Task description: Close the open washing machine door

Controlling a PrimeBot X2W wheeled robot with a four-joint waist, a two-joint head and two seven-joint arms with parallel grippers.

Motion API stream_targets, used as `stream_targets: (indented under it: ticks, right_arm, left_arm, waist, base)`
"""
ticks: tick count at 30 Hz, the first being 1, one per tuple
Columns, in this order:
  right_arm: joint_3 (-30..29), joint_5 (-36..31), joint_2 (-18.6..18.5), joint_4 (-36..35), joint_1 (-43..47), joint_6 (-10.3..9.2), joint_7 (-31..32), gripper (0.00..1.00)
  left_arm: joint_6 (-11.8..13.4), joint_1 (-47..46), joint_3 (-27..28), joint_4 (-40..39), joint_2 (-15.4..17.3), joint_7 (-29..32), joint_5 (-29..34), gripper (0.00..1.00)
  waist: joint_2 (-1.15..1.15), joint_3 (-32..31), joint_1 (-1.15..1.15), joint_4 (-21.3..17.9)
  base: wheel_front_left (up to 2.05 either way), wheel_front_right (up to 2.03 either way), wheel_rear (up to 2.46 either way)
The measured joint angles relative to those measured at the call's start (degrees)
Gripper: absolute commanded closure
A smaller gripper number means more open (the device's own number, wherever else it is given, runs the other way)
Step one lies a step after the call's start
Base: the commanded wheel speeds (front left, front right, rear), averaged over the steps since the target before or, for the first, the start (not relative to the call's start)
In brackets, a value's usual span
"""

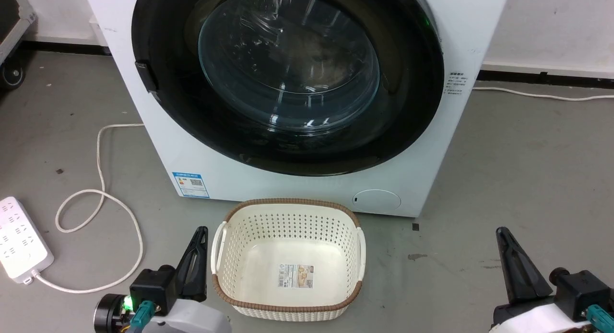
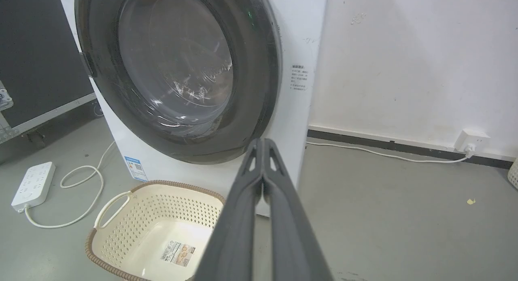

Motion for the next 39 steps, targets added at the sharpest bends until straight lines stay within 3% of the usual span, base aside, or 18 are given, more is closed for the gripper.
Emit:
stream_targets:
  ticks: [39]
  right_arm:
    - [1.7, -0.6, 0.0, -0.7, -0.3, 0.0, 4.6, 1.0]
  left_arm:
    - [1.5, 0.0, 1.0, -2.3, 0.0, 4.6, 1.6, 1.0]
  waist:
    - [0.0, -0.8, 0.0, -0.6]
  base:
    - [0.0, 0.0, 0.0]
